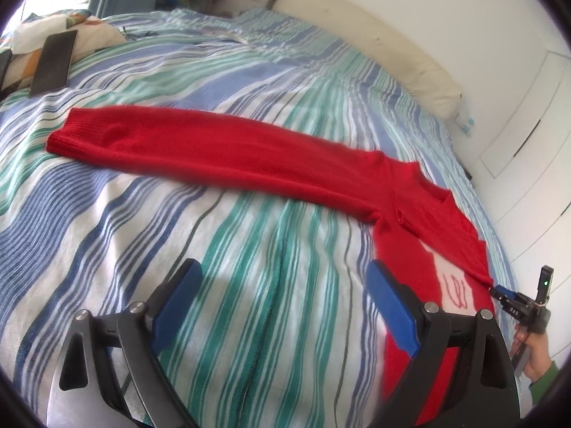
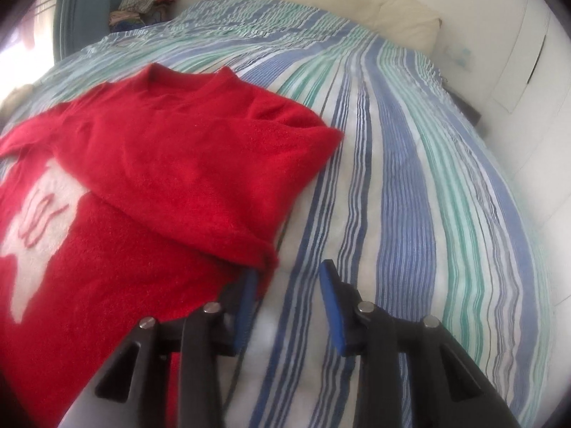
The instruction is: Fold small clothes
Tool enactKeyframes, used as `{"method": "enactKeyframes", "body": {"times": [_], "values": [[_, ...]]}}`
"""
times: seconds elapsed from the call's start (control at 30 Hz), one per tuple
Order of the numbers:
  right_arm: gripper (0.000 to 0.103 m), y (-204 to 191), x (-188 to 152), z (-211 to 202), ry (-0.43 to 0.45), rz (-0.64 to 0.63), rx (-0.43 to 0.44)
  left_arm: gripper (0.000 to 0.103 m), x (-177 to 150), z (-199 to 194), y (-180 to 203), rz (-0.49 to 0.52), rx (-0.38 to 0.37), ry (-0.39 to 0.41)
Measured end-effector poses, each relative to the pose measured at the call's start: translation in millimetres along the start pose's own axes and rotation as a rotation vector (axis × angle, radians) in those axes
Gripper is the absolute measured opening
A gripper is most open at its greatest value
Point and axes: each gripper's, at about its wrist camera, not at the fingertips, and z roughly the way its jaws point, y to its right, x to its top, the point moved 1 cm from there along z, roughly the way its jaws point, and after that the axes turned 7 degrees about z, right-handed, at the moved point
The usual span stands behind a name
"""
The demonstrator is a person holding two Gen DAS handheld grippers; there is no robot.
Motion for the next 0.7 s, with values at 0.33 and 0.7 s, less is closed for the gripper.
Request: {"method": "enactKeyframes", "body": {"times": [0.33,0.7], "values": [[0.028,-23.7,29.0,3.0,-0.038,0.080,0.291,0.094,-5.9,4.5,15.0,0.108,0.057,-0.014],[0.016,-33.5,-26.5,-58.6,-0.124,0.146,0.369,0.094,-7.4,-1.3,18.3,0.121,0.029,-0.028]]}}
